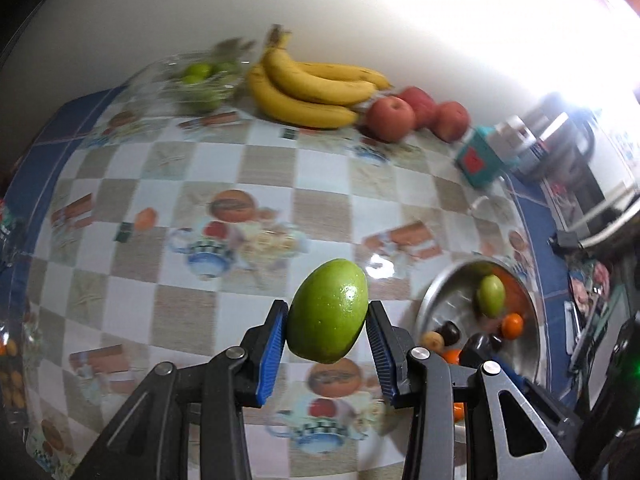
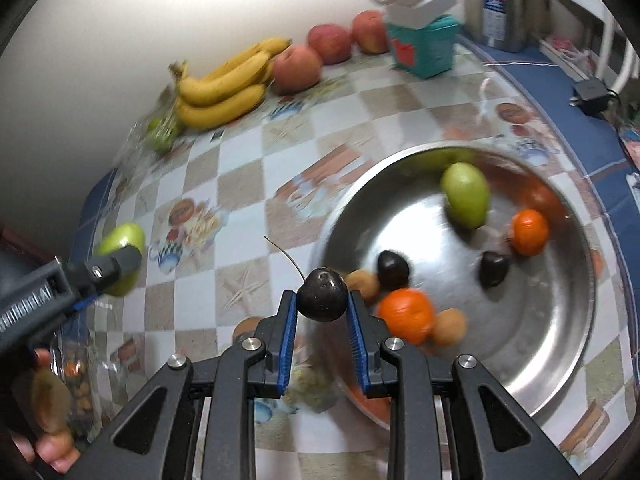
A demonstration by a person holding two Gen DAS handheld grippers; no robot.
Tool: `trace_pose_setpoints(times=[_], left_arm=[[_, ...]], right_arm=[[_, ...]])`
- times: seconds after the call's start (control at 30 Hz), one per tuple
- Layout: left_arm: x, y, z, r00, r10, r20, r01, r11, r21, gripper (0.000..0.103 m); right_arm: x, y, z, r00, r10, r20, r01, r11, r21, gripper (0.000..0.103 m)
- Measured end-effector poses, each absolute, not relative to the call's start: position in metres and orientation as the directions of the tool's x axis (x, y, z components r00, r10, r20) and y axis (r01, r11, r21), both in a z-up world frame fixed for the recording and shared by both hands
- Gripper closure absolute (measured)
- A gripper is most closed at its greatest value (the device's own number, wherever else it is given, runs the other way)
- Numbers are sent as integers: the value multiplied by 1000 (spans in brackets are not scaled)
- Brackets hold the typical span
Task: Organize fruits
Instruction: 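Carry the green lime and the dark cherry in both tools over the steel basin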
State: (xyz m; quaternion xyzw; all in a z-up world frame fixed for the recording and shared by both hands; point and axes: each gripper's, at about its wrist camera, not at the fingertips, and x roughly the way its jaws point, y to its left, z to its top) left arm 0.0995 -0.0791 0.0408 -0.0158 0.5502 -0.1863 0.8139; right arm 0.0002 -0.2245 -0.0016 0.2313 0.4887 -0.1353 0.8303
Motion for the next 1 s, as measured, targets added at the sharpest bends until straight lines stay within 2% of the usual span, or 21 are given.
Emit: trace_pose_setpoints(times=[0.33,0.57,1.0], left_arm=[[73,-133,36,265,-365,-892,428,874,-230,60],[43,-176,15,226,-313,-922,543,826,-148,60],[33,-189,2,216,-280,-935,575,811,-110,61]], right_arm=[[-23,-277,8,491,-98,-866,574,784,236,77],[-36,-296,8,486,-114,-867,613,751,245,77],[-33,-300,-25,425,-29,-905,623,735,269,76]])
